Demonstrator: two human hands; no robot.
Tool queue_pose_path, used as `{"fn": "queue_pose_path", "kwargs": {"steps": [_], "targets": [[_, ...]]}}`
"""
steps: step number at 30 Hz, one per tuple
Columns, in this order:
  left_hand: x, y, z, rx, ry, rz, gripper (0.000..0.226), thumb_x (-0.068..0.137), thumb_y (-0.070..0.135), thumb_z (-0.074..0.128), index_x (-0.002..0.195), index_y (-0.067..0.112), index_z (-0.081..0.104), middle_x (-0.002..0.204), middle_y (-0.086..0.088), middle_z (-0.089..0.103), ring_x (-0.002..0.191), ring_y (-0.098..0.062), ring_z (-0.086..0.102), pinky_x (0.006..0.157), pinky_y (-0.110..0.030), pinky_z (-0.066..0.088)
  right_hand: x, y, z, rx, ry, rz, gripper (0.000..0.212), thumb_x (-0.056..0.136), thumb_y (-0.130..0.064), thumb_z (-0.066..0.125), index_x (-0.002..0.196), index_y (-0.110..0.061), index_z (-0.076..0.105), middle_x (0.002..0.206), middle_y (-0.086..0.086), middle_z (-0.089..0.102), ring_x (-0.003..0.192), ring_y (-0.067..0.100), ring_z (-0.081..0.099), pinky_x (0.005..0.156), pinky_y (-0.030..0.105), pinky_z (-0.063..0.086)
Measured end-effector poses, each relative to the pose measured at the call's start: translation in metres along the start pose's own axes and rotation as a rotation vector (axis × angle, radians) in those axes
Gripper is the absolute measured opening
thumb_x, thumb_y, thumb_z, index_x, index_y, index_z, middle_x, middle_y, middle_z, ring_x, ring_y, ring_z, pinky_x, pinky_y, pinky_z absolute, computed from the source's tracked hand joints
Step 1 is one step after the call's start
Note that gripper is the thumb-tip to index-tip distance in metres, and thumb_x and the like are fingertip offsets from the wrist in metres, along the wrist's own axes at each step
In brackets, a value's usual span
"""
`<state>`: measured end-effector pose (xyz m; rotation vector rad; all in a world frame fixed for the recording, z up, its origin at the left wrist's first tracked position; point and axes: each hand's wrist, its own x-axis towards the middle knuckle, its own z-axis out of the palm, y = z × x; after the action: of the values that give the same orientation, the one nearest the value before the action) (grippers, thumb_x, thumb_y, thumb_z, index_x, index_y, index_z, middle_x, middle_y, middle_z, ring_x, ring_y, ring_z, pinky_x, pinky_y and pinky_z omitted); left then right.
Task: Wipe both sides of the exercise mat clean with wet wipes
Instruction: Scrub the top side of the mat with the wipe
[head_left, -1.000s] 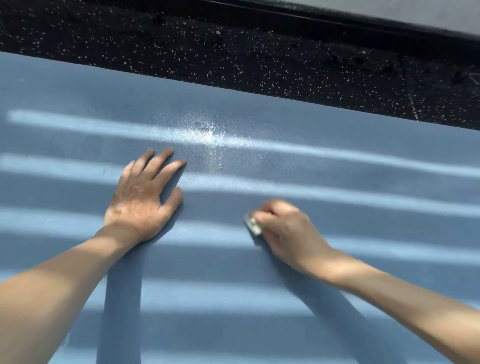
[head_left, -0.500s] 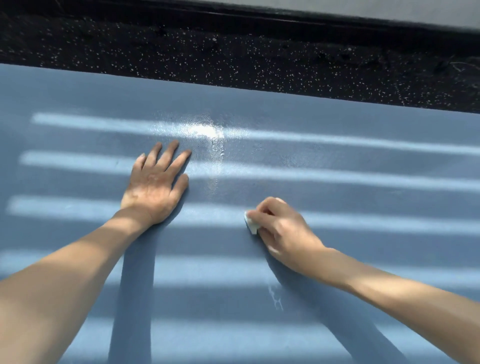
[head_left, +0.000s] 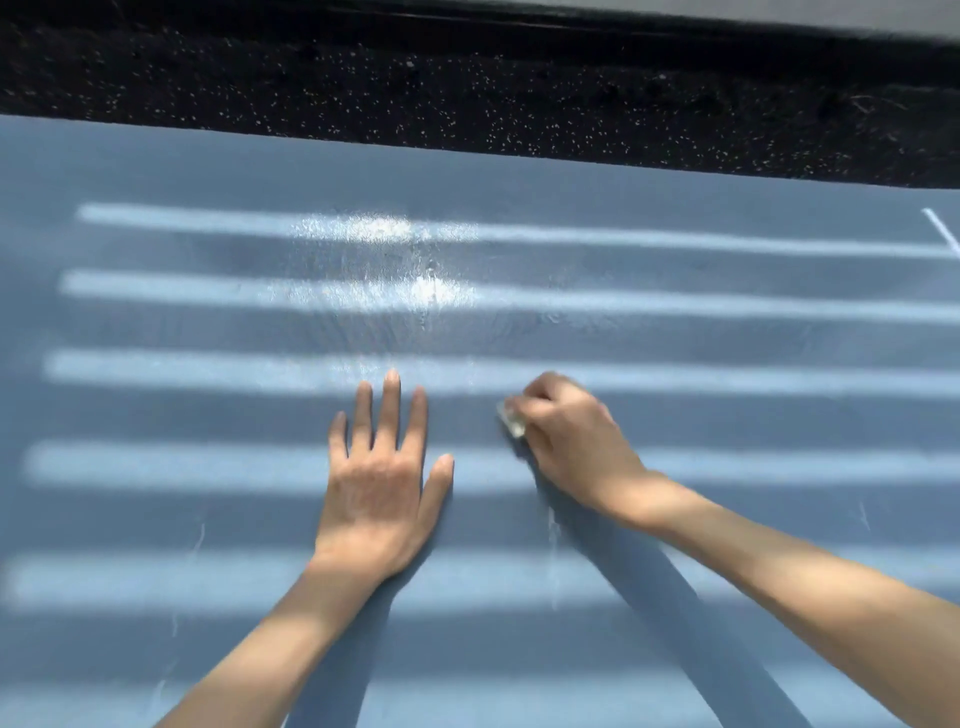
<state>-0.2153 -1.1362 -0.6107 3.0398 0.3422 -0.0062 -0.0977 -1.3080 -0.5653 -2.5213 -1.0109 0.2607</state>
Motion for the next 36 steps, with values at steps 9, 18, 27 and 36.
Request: {"fn": "queue_pose_path", "kwargs": {"steps": [9, 18, 27, 36], "targets": [[0.000, 0.000, 0.000, 0.004, -0.032, 0.004, 0.071, 0.092, 0.047, 0.031, 0.147, 0.003, 0.040, 0.154, -0.026, 0.033, 0.139, -0.049, 0.033, 0.108, -0.058, 0.023, -0.036, -0.014, 0.005, 0.095, -0.016, -0.087, 0.017, 0.089, -0.011, 0.047, 0.088, -0.008, 0.064, 0.086, 0.006, 0.052, 0.079, 0.028, 0.052, 0.065, 0.030, 0.037], [-0.001, 0.002, -0.004, -0.021, -0.056, -0.013, 0.072, 0.092, 0.049, 0.029, 0.148, 0.005, 0.039, 0.154, -0.025, 0.033, 0.141, -0.048, 0.031, 0.109, -0.060, 0.030, -0.085, -0.034, 0.018, 0.094, -0.155, -0.065, 0.022, 0.092, -0.007, 0.048, 0.106, -0.011, 0.066, 0.103, 0.008, 0.054, 0.091, 0.027, 0.054, 0.075, 0.037, 0.048], [-0.030, 0.013, -0.004, -0.009, -0.046, 0.059, 0.067, 0.094, 0.042, 0.031, 0.147, 0.001, 0.040, 0.155, -0.027, 0.031, 0.140, -0.047, 0.032, 0.109, -0.055, 0.025, -0.096, -0.040, 0.020, 0.111, -0.155, -0.068, 0.023, 0.090, -0.011, 0.046, 0.100, -0.011, 0.066, 0.095, 0.008, 0.055, 0.083, 0.023, 0.052, 0.069, 0.027, 0.041], [-0.093, 0.024, -0.008, 0.019, -0.090, 0.192, 0.066, 0.094, 0.041, 0.033, 0.145, 0.001, 0.043, 0.155, -0.021, 0.034, 0.140, -0.044, 0.035, 0.107, -0.052, 0.024, -0.150, -0.062, 0.025, 0.125, -0.244, -0.215, 0.013, 0.090, -0.018, 0.048, 0.081, -0.016, 0.056, 0.081, 0.000, 0.048, 0.068, 0.017, 0.046, 0.062, 0.032, 0.044]]}}
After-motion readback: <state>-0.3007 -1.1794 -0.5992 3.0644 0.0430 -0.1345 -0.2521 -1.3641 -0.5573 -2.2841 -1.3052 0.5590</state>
